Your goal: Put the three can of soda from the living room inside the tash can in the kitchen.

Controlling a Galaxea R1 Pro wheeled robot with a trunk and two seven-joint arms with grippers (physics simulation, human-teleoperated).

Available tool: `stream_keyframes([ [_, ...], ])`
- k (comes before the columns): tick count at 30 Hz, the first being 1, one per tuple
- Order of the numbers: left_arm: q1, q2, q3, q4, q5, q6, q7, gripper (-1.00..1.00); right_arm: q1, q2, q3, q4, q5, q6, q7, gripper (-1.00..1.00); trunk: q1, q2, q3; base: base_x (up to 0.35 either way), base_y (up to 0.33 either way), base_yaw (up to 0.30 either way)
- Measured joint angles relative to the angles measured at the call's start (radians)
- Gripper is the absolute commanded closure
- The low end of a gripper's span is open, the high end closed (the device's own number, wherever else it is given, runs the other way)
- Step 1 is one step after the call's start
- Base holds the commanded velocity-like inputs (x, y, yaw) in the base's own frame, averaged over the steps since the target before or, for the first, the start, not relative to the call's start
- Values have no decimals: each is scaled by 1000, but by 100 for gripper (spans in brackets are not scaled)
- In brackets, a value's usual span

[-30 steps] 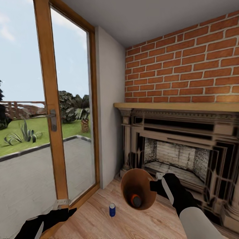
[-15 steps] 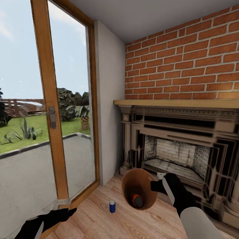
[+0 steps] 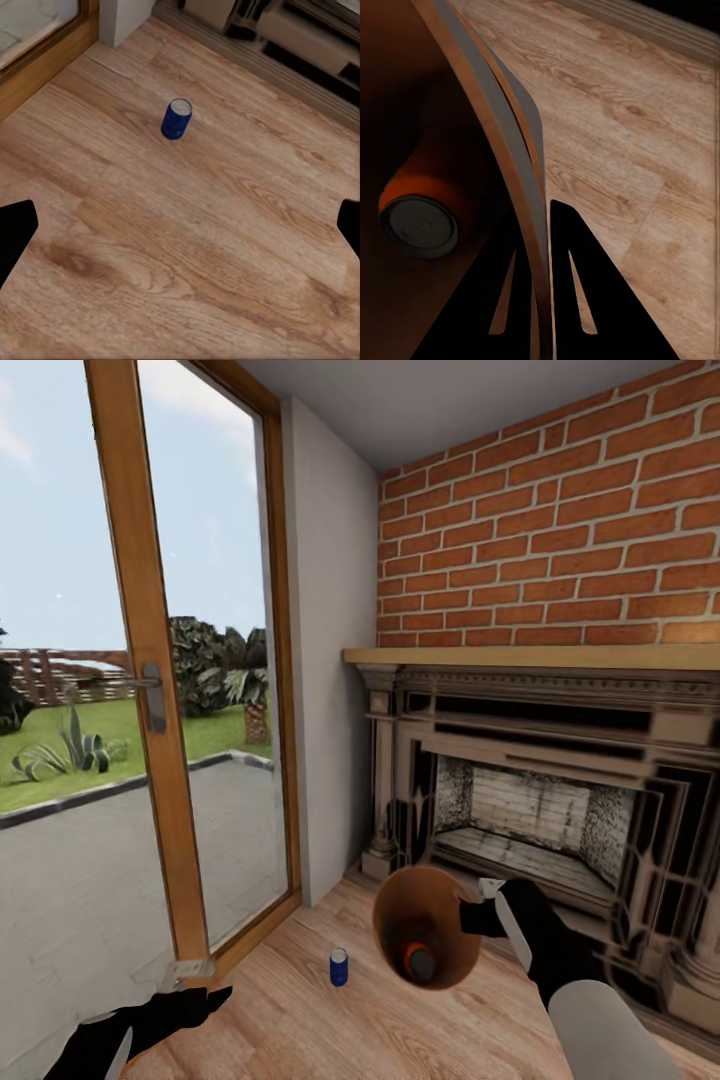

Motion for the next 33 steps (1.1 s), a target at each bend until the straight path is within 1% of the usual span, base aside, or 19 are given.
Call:
stream_keyframes([
  [5, 0, 0, 0, 0, -2, 0, -1, -100, -1, -3, 0, 0, -9, 0, 1, 100, 19, -35, -23, 0, 0, 0],
  [9, 0, 0, 0, 0, -2, 0, -1, -100, -1, -3, 0, 0, -3, 0, 1, 100, 35, -63, -42, 0, 0, 0],
  [24, 0, 0, -1, 0, -2, 1, 0, -100, -1, 0, 11, 1, -5, 0, 1, 100, 92, -168, -112, 0, 0, 0],
  [31, -1, 2, 0, 0, 1, 5, 21, -100, -1, 1, 13, 1, -5, 0, 1, 100, 119, -217, -145, 0, 0, 0],
  [33, 0, 6, 0, -5, 2, 7, 59, -100, -1, 2, 14, 1, -4, 0, 0, 100, 127, -231, -154, 0, 0, 0],
])
